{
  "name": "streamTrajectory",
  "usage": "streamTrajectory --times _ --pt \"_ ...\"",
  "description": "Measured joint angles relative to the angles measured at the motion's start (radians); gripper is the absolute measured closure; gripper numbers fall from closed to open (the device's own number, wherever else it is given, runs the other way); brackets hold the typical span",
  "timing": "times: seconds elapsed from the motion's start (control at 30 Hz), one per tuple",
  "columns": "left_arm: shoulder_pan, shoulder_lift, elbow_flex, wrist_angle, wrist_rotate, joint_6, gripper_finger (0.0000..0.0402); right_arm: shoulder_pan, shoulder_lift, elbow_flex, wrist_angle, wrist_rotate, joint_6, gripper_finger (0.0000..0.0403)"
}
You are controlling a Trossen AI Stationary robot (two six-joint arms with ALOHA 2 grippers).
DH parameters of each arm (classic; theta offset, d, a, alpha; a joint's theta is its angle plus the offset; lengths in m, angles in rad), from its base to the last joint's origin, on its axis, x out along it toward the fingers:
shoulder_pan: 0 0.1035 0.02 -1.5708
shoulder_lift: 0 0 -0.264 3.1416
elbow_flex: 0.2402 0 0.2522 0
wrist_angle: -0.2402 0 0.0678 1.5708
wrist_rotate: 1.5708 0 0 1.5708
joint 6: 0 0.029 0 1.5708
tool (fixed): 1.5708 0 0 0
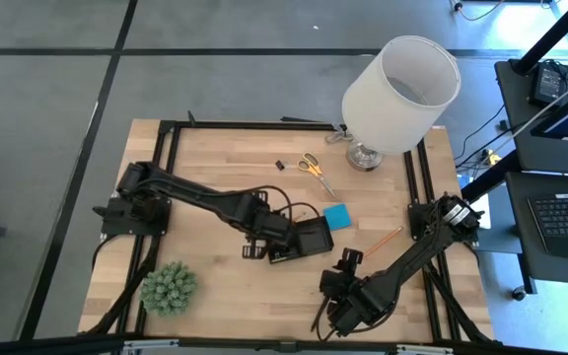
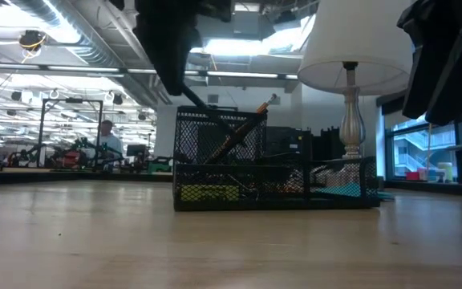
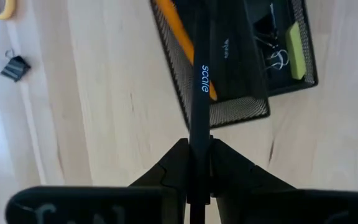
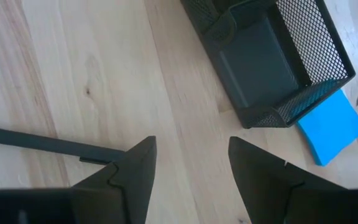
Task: Pick and place office supplies into organizer
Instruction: Put the top black pen into the desk organizer, then put the black pen into the desk organizer
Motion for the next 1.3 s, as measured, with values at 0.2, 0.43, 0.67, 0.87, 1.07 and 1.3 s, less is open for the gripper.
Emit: streamTrajectory --times 0.2,0.43,0.67,0.87,1.07,1.3 --pt "0.0 0.05 0.03 -0.001 -0.024 0.058 0.0353 0.0 0.0 0.0 0.003 0.0 -0.003 0.0198" --pt "0.0 0.061 0.031 0.004 -0.081 0.16 0.0349 0.0 0.0 0.0 0.003 0.061 -0.004 0.0198" --pt "-0.008 0.06 0.031 0.001 -0.099 0.221 0.0331 0.0 0.0 0.0 0.001 0.061 -0.007 0.0198" --pt "-0.015 0.06 0.031 0.001 -0.097 0.209 0.0316 -0.014 0.0 0.0 -0.018 0.061 -0.056 0.0199" --pt "-0.035 0.06 0.031 0.002 -0.097 0.208 0.0313 -0.017 0.0 0.0 -0.018 0.061 -0.048 0.0199" --pt "-0.056 0.059 0.031 -0.004 -0.121 0.208 0.0306 -0.017 0.0 0.0 -0.022 0.04 0.001 0.0199"
